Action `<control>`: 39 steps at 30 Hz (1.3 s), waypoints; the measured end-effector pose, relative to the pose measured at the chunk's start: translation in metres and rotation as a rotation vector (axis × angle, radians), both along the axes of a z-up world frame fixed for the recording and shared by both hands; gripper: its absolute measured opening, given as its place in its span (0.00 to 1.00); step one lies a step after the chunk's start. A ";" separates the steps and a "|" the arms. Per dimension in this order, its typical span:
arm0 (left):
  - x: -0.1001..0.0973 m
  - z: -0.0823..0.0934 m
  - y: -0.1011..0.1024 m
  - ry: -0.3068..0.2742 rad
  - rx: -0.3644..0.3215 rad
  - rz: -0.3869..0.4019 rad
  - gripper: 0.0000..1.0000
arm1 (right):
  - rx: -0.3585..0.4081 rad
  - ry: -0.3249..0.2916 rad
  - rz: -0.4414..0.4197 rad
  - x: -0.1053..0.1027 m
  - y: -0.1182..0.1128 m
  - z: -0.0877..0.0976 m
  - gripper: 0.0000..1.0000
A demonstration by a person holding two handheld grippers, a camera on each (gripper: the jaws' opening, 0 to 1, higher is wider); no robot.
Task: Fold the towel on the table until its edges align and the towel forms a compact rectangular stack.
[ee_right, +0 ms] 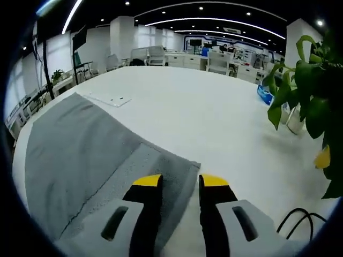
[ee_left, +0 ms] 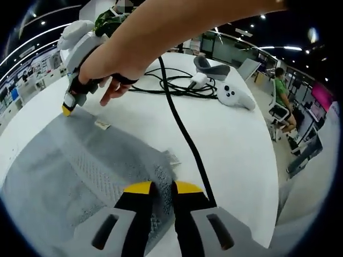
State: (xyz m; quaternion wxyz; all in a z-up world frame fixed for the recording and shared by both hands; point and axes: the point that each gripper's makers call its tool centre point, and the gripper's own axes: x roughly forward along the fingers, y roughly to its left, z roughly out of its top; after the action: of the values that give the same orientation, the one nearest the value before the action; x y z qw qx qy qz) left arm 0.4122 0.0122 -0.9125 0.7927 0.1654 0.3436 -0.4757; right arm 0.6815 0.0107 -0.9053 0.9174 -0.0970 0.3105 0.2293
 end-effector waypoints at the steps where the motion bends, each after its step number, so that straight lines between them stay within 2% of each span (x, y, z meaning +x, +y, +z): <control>1: -0.002 0.000 -0.001 0.004 -0.001 -0.003 0.13 | -0.002 0.001 -0.004 0.000 -0.001 -0.001 0.25; 10: -0.015 0.000 -0.018 0.030 -0.022 -0.013 0.12 | -0.020 -0.008 -0.022 -0.005 -0.015 -0.001 0.18; 20: -0.016 0.001 -0.039 0.050 -0.036 -0.008 0.08 | -0.005 0.011 0.004 -0.012 -0.028 -0.001 0.05; 29: -0.017 0.000 -0.047 0.065 -0.054 0.023 0.04 | -0.043 0.002 0.012 -0.017 -0.039 0.000 0.03; 32: -0.017 0.000 -0.047 0.060 -0.059 0.024 0.04 | -0.031 -0.003 0.004 -0.018 -0.042 0.003 0.02; 39: -0.014 0.015 -0.045 0.038 -0.084 0.039 0.03 | -0.039 -0.018 0.005 -0.018 -0.041 0.015 0.02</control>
State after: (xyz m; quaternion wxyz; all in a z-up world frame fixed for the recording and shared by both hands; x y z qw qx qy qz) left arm 0.3983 -0.0326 -0.8974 0.8014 0.1163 0.3415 -0.4771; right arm 0.6640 -0.0302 -0.8898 0.9175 -0.1176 0.3066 0.2246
